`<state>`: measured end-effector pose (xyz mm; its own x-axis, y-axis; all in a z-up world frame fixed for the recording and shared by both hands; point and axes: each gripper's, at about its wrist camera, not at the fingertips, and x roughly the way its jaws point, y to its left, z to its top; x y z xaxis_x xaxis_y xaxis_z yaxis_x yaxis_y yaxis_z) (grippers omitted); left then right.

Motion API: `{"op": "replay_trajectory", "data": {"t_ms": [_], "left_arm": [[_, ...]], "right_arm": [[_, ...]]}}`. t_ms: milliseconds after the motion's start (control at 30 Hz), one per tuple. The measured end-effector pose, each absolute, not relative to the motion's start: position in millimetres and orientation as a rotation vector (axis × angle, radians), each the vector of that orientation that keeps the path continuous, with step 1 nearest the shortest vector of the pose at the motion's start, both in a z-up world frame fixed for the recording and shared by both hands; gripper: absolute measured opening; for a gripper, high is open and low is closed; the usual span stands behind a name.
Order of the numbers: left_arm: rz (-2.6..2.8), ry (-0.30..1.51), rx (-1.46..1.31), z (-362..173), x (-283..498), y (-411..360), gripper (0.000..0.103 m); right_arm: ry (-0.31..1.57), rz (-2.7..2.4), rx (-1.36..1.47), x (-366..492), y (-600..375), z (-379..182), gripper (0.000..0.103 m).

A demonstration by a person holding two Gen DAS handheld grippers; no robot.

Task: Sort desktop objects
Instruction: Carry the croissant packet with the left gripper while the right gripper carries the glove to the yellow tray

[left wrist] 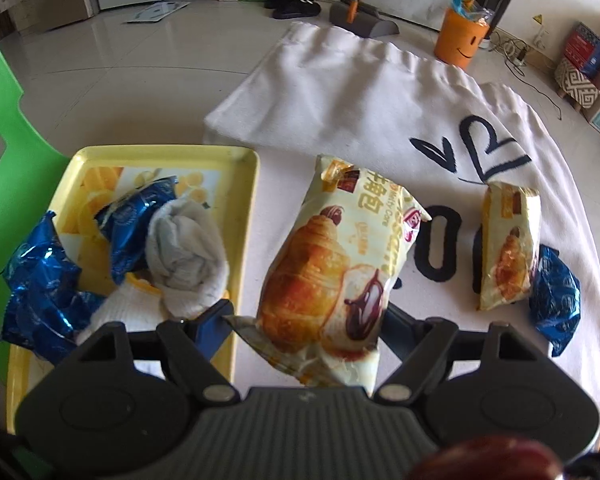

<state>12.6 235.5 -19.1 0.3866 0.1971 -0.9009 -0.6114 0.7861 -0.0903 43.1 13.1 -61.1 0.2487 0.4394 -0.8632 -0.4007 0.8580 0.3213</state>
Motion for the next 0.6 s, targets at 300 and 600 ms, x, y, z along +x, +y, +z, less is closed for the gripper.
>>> {"op": "replay_trajectory", "data": {"t_ms": [300, 600], "left_arm": [[0.688, 1.019, -0.579, 3, -12, 297, 0.078], [0.761, 0.963, -0.658, 25, -43, 349, 0.078]], "right_arm": [[1.194, 0.719, 0.073, 16, 54, -46, 0.059], [1.299, 0.933, 0.154, -19, 105, -45, 0.06]]}}
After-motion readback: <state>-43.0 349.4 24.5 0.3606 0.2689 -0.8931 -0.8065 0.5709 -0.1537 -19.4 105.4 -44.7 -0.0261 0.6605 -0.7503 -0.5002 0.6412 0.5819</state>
